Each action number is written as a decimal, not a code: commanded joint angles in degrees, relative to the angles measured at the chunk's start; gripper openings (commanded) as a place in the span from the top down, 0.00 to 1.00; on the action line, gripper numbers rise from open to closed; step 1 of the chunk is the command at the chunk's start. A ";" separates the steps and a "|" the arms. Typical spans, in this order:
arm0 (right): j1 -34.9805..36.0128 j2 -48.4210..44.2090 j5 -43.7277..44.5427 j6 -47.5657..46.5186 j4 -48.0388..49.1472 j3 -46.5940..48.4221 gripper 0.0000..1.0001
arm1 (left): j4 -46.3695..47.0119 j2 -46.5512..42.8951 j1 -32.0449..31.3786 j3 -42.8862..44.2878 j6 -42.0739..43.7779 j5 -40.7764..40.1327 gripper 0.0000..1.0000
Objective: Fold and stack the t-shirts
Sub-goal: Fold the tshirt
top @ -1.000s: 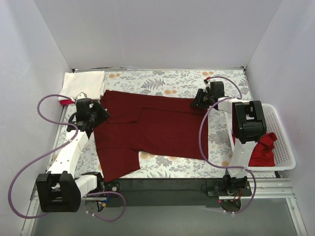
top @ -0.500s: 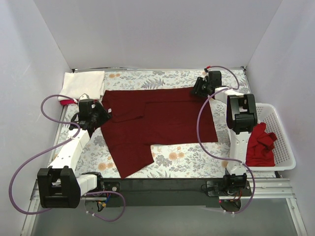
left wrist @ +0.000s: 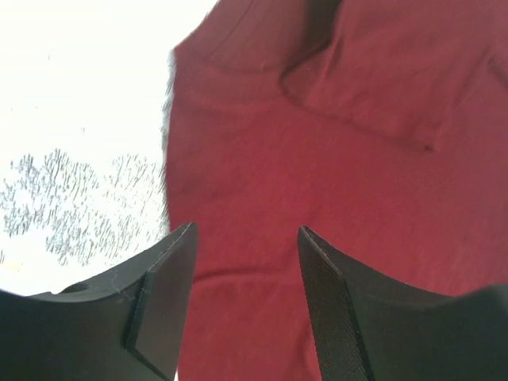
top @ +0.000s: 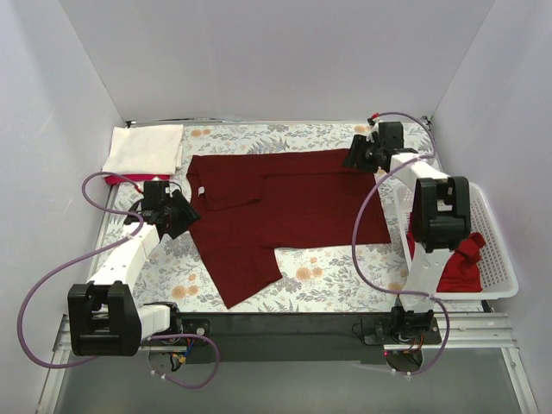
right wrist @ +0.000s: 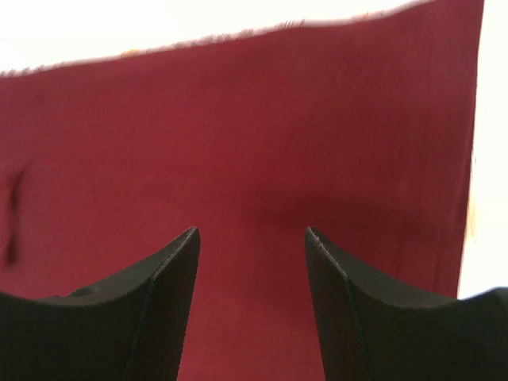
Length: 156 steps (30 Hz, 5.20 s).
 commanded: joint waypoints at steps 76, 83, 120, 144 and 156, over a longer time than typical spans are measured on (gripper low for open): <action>6.54 -46.13 21.95 0.14 -21.12 -46.91 0.49 | -7.41 4.20 0.80 -4.07 -3.05 -11.12 1.00; 6.54 -43.22 22.74 1.90 -19.62 -48.23 0.50 | -7.32 3.94 0.80 -3.98 -2.87 -10.85 1.00; 4.79 -38.84 22.12 -2.94 -27.71 -27.42 0.99 | -11.54 11.75 4.84 16.22 -3.05 -7.16 1.00; 3.03 -17.04 23.27 -5.49 -22.61 -12.02 0.99 | -4.42 34.08 4.93 28.89 -2.87 -5.05 1.00; 3.03 -13.60 22.91 -5.57 -19.54 -12.72 0.99 | -2.66 34.52 4.93 26.34 -2.79 -7.77 1.00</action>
